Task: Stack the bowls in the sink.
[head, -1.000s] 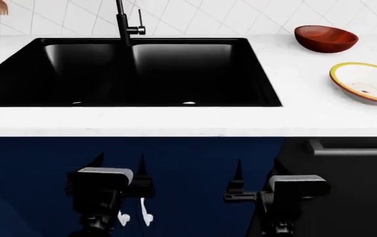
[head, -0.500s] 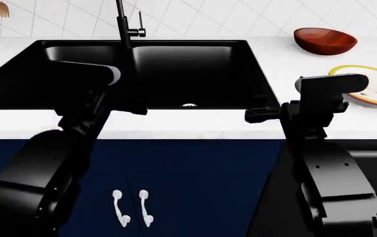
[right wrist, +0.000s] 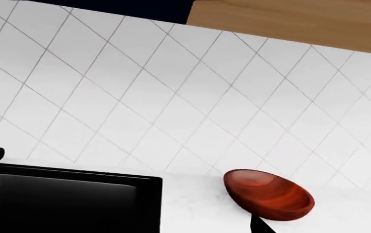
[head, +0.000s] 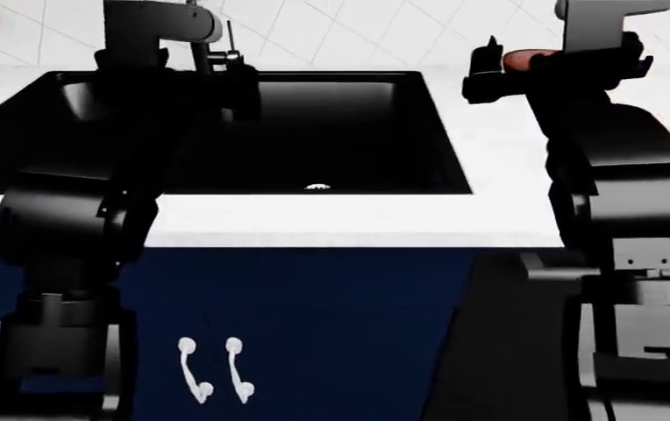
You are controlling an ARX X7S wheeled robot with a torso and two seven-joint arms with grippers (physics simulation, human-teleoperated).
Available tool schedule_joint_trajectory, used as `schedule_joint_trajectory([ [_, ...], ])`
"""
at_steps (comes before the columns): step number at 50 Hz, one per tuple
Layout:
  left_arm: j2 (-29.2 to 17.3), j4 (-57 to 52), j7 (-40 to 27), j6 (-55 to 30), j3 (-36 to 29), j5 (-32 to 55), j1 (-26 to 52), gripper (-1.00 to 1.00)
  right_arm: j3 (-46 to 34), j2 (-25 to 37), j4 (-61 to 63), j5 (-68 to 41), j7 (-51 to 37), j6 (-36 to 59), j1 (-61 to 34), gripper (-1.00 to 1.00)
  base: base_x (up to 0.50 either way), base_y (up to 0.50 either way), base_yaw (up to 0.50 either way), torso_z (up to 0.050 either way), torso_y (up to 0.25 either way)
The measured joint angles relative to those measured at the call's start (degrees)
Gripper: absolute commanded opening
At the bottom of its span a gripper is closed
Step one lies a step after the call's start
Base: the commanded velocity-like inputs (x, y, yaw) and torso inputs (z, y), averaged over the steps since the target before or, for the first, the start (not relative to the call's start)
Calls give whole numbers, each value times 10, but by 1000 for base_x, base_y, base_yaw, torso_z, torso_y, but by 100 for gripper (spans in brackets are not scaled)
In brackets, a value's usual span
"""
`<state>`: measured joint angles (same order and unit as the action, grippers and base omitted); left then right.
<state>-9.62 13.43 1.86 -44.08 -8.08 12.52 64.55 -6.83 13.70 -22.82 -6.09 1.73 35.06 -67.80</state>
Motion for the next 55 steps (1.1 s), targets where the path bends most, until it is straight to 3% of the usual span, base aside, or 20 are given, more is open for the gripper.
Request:
schedule_joint_trajectory([
  [42, -2, 12, 2, -24, -19, 17, 17, 100, -6, 9, -50, -7, 5, -1, -23, 100, 0, -500, 0, 0, 0],
  [55, -6, 5, -1, -29, -19, 23, 16, 100, -12, 10, -45, -7, 6, 8, -28, 100, 303, 0, 0, 0, 0],
])
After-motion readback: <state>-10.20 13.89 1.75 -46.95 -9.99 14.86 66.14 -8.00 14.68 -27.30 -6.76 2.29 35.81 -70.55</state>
